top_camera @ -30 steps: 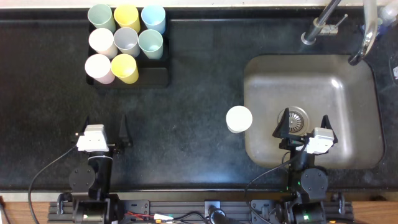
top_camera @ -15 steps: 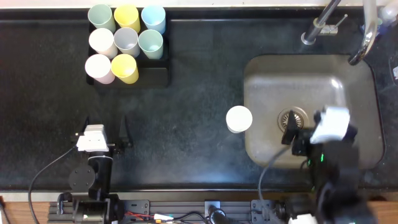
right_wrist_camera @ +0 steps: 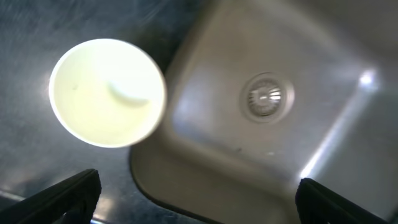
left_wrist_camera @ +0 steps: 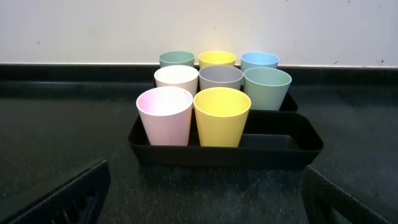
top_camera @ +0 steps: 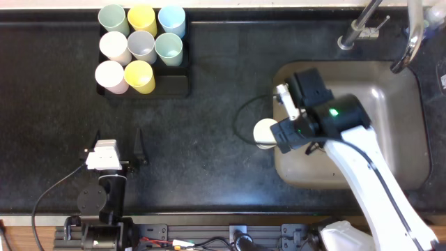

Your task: Store Cups

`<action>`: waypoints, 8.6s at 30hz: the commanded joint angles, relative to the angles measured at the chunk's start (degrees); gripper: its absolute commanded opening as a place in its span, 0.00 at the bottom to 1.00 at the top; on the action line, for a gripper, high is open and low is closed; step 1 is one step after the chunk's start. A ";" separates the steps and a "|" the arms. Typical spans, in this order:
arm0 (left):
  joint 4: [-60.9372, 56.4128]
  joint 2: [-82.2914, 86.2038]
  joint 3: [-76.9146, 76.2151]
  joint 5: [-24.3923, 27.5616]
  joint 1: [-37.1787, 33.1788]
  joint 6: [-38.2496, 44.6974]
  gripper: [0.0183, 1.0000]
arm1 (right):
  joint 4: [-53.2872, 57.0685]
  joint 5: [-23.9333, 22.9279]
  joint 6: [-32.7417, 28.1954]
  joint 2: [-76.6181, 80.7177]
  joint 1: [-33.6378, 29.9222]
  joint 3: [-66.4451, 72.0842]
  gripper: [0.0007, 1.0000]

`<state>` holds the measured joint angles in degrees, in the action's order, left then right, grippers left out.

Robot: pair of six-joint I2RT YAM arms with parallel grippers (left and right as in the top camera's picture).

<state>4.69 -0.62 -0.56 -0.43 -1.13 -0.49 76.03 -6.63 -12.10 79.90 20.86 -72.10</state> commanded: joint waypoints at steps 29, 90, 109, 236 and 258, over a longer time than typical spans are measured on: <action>0.13 0.50 0.11 -0.04 0.22 -0.66 1.00 | -5.66 11.67 -7.28 15.69 -4.39 -2.29 0.61; 0.13 0.50 0.11 -0.04 0.22 -0.66 1.00 | 10.60 9.01 -4.22 62.40 19.17 -85.81 0.04; 0.13 0.50 0.11 -0.04 0.22 -0.66 1.00 | 10.54 6.97 -4.68 66.99 19.34 -85.57 0.04; 0.13 0.50 0.11 -0.07 0.22 -0.66 1.00 | -72.65 -3.76 5.25 -79.71 -18.21 71.84 1.00; 0.11 0.50 0.11 -0.07 2.12 -0.66 1.00 | -72.63 -3.72 5.25 -79.69 -16.98 71.82 1.00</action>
<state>4.69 -0.58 -0.56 -0.45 0.78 -0.49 3.95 -10.72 -6.68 0.89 3.53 -1.06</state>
